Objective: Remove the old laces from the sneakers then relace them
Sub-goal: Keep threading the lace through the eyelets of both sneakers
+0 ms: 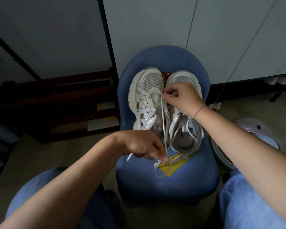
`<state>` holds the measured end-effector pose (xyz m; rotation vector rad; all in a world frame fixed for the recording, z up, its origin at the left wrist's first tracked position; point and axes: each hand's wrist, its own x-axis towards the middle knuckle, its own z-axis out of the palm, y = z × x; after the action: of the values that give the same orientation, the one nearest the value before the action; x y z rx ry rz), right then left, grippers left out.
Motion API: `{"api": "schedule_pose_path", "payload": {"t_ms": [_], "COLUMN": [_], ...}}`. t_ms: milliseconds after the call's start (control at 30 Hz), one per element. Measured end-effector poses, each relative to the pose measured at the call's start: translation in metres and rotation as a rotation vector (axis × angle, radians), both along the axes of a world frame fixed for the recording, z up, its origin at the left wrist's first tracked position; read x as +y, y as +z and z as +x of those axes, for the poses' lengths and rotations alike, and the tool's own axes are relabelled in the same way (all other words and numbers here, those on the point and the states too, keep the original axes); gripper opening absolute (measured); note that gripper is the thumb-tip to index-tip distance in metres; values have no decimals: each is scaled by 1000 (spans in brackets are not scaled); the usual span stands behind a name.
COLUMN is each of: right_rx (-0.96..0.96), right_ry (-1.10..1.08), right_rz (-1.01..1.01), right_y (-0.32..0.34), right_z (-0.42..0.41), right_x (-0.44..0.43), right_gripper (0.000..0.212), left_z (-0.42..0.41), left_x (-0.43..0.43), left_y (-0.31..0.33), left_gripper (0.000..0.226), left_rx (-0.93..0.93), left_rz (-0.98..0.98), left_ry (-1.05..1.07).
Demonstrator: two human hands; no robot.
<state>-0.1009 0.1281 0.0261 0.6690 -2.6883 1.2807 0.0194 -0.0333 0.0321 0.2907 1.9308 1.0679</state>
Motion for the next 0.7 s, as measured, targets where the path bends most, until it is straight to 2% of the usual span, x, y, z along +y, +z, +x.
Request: {"api": "schedule_pose_path", "payload": {"t_ms": [100, 233, 267, 367, 433, 500, 700], "right_rx": [1, 10, 10, 10, 14, 16, 16], "right_ry": [3, -6, -7, -8, -6, -4, -1], "right_rz": [7, 27, 26, 20, 24, 23, 31], "right_y": [0, -2, -2, -2, -3, -3, -2], "right_z": [0, -1, -1, -1, -2, -2, -1], "right_x": [0, 0, 0, 0, 0, 0, 0], "right_gripper": [19, 20, 19, 19, 19, 20, 21], "left_z": [5, 5, 5, 8, 7, 5, 4], "left_x": [8, 9, 6, -2, -6, -6, 10], "left_y": [-1, -2, -1, 5, 5, 1, -11], "left_gripper": [20, 22, 22, 16, 17, 16, 22], "left_rx": [-22, -31, -51, -193, -241, -209, -52], "left_rz": [-27, 36, 123, 551, 690, 628, 53], "left_ry": [-140, -135, -132, -122, -103, -100, -128]}}
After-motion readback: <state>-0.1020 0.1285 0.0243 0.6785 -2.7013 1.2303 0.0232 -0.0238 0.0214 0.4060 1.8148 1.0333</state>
